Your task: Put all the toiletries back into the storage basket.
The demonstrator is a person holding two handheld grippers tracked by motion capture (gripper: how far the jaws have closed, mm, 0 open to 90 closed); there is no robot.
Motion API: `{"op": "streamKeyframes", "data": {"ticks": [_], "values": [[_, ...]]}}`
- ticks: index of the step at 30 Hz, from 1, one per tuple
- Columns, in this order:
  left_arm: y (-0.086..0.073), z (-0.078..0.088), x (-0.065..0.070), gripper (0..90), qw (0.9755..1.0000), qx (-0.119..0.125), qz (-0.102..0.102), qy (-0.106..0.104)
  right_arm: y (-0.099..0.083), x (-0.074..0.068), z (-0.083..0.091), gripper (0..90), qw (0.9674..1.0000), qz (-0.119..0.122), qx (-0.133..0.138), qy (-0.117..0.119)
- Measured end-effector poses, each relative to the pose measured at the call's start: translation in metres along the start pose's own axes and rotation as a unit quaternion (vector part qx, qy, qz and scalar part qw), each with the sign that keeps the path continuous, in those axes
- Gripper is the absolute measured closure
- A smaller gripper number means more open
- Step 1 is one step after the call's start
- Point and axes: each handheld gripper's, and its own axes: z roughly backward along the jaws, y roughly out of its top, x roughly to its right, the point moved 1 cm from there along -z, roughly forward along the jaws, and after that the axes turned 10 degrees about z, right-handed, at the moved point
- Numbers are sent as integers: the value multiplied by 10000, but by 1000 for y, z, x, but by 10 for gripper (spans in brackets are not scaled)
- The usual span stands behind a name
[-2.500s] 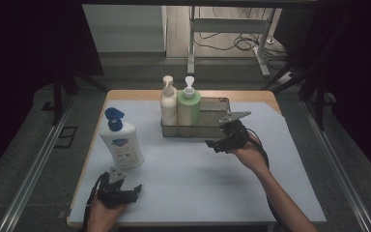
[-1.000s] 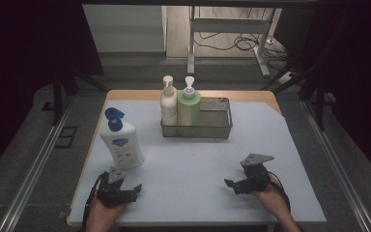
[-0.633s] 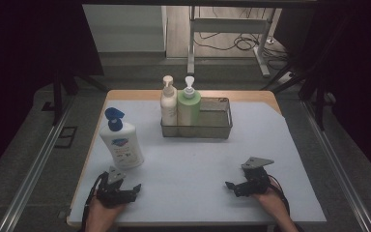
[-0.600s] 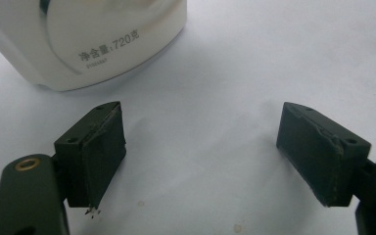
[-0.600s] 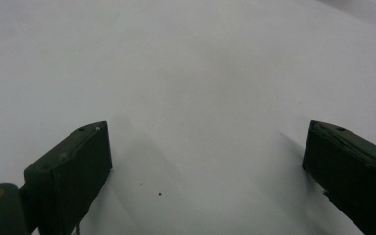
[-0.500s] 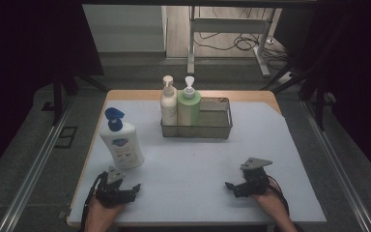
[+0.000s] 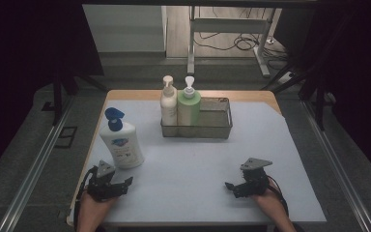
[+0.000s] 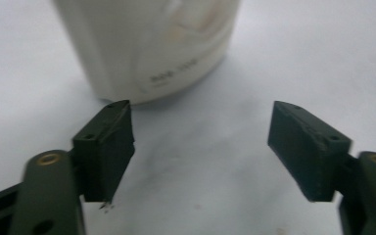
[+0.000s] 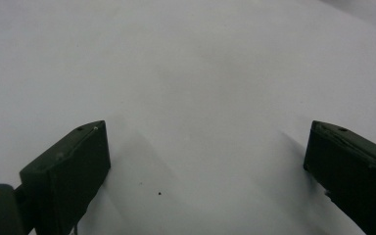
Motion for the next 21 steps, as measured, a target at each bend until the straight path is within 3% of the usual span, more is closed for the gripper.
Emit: {"op": "streamKeyframes", "data": {"ticks": [5,14,21], "values": [[5,4,-14,443,9999,25,86,100,0,0,0,28,10000,-2,1,2],[17,1,-36,886,9994,-60,230,271,0,0,0,28,10000,-6,2,4],[26,-5,-49,894,9987,-34,253,436,0,0,0,28,10000,-7,3,5]]}}
